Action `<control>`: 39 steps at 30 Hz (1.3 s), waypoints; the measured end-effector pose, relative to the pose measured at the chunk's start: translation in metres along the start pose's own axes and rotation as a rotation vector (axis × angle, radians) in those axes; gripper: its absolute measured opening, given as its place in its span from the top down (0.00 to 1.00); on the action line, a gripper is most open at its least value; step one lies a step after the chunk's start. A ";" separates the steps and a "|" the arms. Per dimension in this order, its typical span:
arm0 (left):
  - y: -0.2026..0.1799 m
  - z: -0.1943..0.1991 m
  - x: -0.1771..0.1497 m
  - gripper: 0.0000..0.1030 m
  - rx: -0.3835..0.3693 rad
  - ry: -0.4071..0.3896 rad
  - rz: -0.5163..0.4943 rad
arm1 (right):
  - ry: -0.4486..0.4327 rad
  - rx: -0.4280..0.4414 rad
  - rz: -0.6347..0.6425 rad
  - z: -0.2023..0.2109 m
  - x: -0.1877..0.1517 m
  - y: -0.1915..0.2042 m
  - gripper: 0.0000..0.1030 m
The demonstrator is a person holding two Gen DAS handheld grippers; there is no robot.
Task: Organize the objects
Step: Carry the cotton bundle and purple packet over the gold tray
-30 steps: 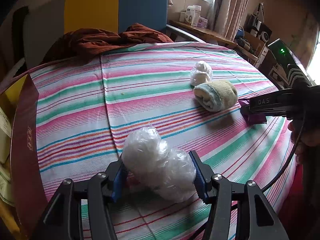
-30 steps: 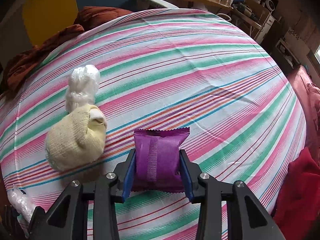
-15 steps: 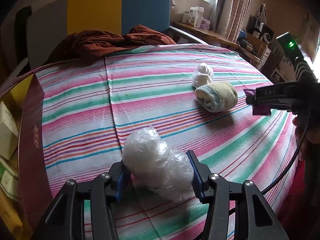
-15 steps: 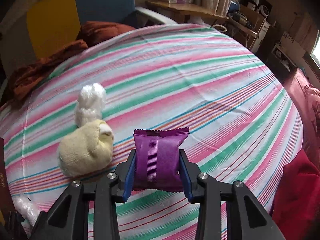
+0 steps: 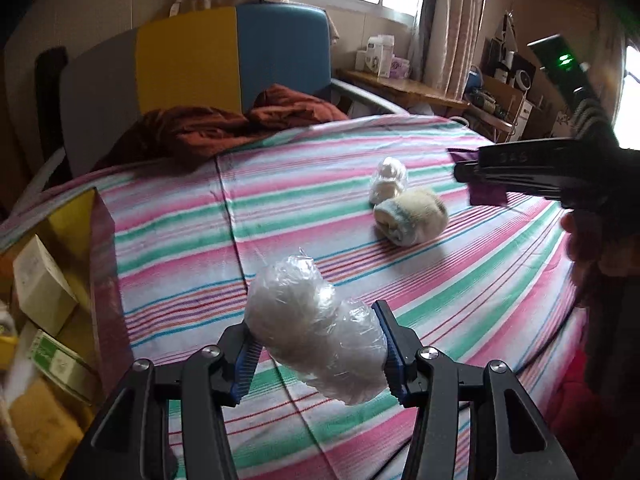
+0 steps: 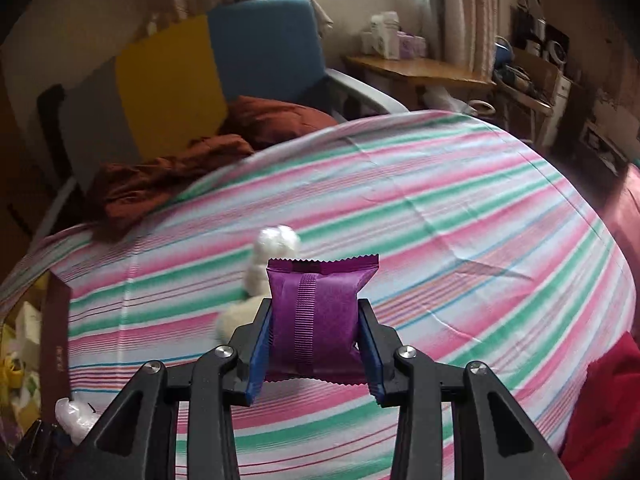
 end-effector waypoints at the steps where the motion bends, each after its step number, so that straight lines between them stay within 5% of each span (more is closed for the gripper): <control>1: 0.000 0.005 0.000 0.49 0.003 -0.006 -0.001 | -0.004 0.009 0.009 0.001 0.000 0.003 0.62; 22: 0.029 0.091 -0.020 0.48 0.001 -0.127 0.053 | -0.042 0.088 0.169 0.015 -0.014 0.052 0.62; 39: 0.145 0.117 -0.058 0.48 0.094 -0.125 0.292 | -0.001 0.198 0.387 0.033 -0.054 0.140 0.62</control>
Point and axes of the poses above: each gripper's, at about its wrist camera, not at the fingertips, and z roughly against the way its jaws point, y to its left, x to its top, the point moved 5 cm from there along -z, roughly the way its jaws point, and after that the axes turned 11 degrees about y, right-handed, at the moved point
